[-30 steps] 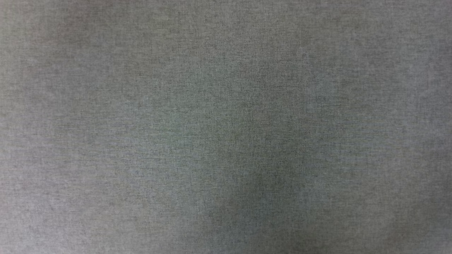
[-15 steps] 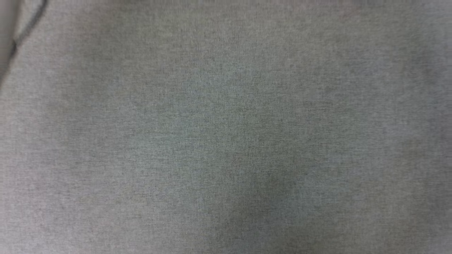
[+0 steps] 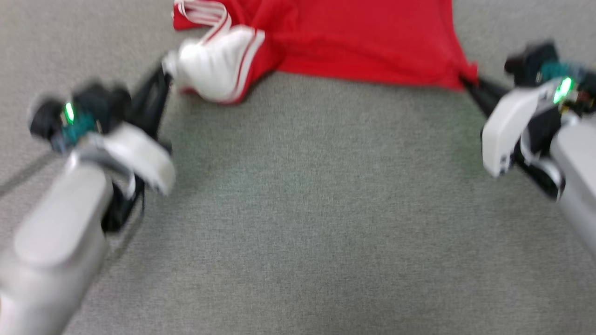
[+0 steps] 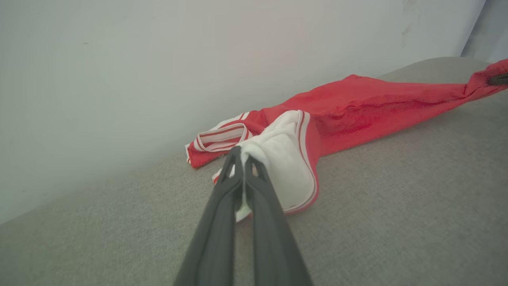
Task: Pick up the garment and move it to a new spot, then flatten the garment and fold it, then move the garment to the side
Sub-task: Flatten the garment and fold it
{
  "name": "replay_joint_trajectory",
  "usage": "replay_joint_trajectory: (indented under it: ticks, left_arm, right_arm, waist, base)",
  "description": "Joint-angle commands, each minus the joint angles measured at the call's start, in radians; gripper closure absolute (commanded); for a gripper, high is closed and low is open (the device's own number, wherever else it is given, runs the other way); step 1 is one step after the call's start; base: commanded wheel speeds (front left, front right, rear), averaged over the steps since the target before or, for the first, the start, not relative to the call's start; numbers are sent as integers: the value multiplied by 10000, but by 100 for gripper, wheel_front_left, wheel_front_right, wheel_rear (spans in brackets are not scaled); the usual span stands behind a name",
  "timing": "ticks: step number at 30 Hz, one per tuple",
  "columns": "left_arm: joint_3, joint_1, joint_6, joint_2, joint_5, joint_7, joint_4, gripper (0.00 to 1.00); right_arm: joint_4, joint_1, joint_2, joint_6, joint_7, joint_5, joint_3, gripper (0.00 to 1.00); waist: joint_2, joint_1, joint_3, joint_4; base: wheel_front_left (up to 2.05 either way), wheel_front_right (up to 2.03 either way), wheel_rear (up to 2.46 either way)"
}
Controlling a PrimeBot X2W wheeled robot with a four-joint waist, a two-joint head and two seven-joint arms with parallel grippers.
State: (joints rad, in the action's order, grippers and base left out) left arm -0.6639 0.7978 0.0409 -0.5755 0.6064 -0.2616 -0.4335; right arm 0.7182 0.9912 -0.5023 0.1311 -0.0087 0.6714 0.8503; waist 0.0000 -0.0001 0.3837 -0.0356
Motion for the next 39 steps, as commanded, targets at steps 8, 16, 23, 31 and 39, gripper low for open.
replay_joint_trajectory:
  ticks: [8, 16, 23, 31, 39]
  left_arm:
    - [170, -3885, -912, -498, 508, -43, 1673, 100]
    - [-43, -6658, -1718, -824, 1009, 74, 2795, 100]
    - [-262, -8519, -2172, -981, 1678, 328, 3620, 100]
    - [-521, -9310, -2428, -1141, 1872, 649, 3991, 100]
    - [-418, -7771, -2052, -1420, 1215, 835, 4078, 100]
  right_arm:
    - [-1075, -2510, -918, -8, -40, 739, 360, 100]
    - [-2410, -5317, -1950, -8, 124, 1251, -212, 100]
    - [-3511, -7780, -2332, -9, 444, 1095, -1289, 100]
    - [-4775, -9757, -2246, -8, 1300, 540, -2832, 100]
    - [-5936, -9917, -1825, -8, 2020, -355, -4415, 100]
  waist:
    - [0, 1, -1478, -99]
    - [0, 1, -2313, 74]
    - [0, 1, -2761, 158]
    - [0, 1, -2885, 260]
    - [0, 1, -2614, 379]
  base:
    - [0, 0, 0]
    - [0, 0, 0]
    - [0, 0, 0]
    - [0, 0, 0]
    - [0, 0, 0]
